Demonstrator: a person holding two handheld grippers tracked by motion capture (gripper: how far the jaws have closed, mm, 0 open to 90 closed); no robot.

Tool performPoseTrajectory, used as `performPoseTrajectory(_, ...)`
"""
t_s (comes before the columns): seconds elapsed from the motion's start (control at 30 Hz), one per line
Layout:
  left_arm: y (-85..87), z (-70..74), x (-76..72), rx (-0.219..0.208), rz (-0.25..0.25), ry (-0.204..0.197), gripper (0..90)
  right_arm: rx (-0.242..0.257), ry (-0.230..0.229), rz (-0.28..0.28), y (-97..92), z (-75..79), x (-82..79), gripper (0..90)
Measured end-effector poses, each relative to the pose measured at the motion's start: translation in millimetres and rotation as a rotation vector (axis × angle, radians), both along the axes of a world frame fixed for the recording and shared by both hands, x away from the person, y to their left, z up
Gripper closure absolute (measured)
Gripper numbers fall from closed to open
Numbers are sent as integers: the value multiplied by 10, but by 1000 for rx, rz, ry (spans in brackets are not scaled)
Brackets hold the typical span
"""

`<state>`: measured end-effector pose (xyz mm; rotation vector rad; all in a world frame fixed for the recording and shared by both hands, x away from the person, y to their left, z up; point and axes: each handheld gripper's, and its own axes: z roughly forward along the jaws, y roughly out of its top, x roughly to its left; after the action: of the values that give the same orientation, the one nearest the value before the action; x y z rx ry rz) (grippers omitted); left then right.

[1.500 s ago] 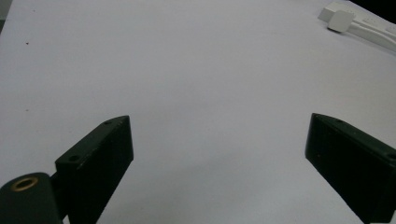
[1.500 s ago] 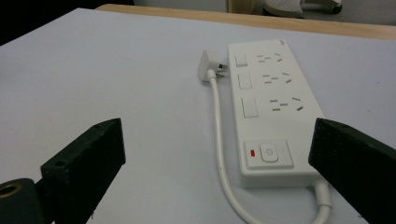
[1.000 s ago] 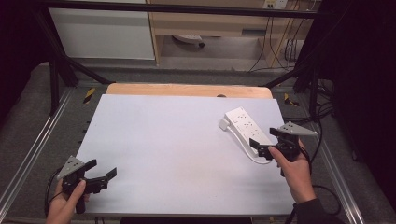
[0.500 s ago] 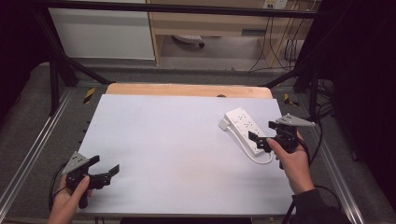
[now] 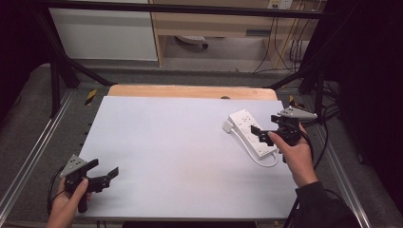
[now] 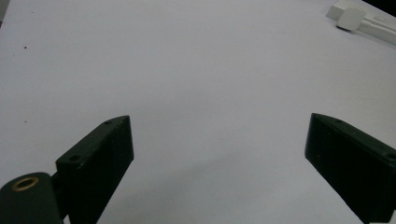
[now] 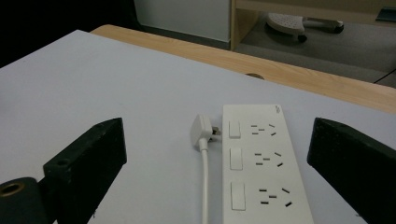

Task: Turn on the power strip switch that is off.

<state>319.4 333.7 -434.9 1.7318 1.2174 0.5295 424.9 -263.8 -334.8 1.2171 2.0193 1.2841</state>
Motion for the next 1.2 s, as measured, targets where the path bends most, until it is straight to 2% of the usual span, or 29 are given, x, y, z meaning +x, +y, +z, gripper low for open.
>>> performPoseTrajectory(0.37, 4, -8, -5, -1, -3, 1, 78, -6, -4, -13, 72, 6, 249, 61)
performPoseTrajectory(0.87, -4, -13, -10, 1, -12, 3, 77, -21, -9, -42, 130, -24, 487, 63)
performPoseTrajectory(0.97, -2, -13, -12, 1, -14, 4, 77, -34, -9, -67, 129, -46, 546, 69)
performPoseTrajectory(1.2, -3, -14, -14, 2, -17, 5, 76, -15, -13, -76, 102, -79, 639, 66)
